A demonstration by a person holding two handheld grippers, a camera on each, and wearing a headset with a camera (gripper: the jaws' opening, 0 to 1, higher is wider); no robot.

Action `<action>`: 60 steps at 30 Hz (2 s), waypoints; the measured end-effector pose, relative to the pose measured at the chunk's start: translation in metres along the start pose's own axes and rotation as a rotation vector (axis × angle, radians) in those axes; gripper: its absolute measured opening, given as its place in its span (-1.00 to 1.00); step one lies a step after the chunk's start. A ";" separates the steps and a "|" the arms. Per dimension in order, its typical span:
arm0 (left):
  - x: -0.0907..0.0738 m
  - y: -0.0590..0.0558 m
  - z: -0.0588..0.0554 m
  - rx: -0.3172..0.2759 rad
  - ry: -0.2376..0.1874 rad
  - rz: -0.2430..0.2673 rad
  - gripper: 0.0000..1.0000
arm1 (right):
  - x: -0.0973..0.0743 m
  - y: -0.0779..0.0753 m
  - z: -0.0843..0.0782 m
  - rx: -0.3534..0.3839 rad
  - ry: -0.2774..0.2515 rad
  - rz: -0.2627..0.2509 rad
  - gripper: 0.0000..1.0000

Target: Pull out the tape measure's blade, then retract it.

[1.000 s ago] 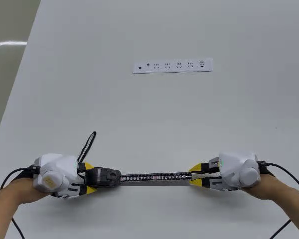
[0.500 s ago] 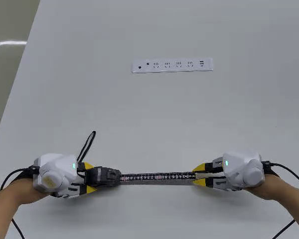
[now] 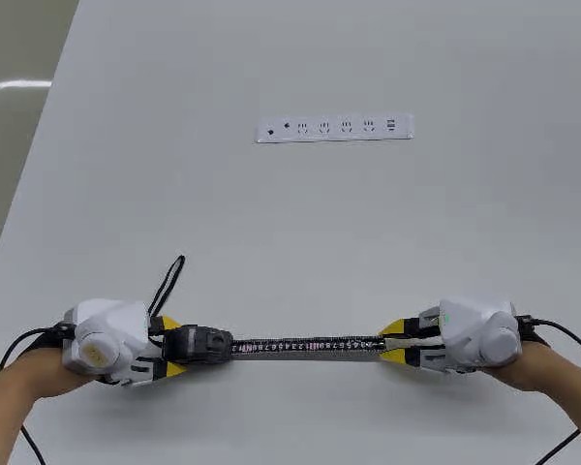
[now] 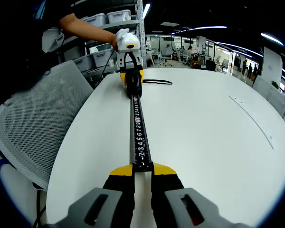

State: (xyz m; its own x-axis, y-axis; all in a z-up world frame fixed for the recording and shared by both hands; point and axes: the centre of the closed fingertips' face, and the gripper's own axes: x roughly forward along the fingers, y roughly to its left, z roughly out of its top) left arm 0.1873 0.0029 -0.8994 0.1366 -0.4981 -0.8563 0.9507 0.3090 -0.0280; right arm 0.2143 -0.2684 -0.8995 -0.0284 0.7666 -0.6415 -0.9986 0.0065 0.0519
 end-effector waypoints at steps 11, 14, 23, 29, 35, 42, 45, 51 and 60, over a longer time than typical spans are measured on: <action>0.001 0.000 0.000 0.002 0.006 -0.001 -0.44 | -0.005 0.000 -0.006 0.008 0.006 -0.001 -0.81; 0.001 -0.001 0.001 0.005 0.012 0.000 -0.44 | -0.003 0.000 -0.008 0.011 0.013 0.003 -0.81; 0.002 0.000 0.002 0.004 0.022 0.002 -0.44 | 0.001 -0.003 -0.011 -0.023 0.035 -0.010 -0.78; 0.002 0.000 0.002 -0.007 0.026 0.004 -0.43 | 0.008 -0.003 -0.017 -0.031 0.062 -0.011 -0.76; 0.002 0.000 0.002 0.000 0.032 0.001 -0.43 | 0.006 -0.004 -0.015 -0.037 0.065 -0.018 -0.75; 0.003 0.000 0.002 0.010 0.046 -0.003 -0.41 | 0.005 -0.005 -0.016 -0.036 0.082 -0.031 -0.72; 0.003 0.000 0.001 0.017 0.051 -0.003 -0.41 | 0.006 -0.006 -0.015 -0.027 0.080 -0.039 -0.65; 0.006 0.000 0.000 0.042 0.065 0.006 -0.39 | 0.011 -0.005 -0.013 -0.031 0.086 -0.038 -0.59; 0.006 0.001 -0.001 0.026 0.042 0.021 -0.39 | 0.006 -0.004 -0.013 -0.011 0.102 -0.055 -0.49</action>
State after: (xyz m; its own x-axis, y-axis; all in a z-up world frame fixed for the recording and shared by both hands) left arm 0.1891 0.0007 -0.9050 0.1450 -0.4569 -0.8776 0.9548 0.2973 0.0030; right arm 0.2172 -0.2719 -0.9137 0.0225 0.6958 -0.7179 -0.9992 0.0388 0.0063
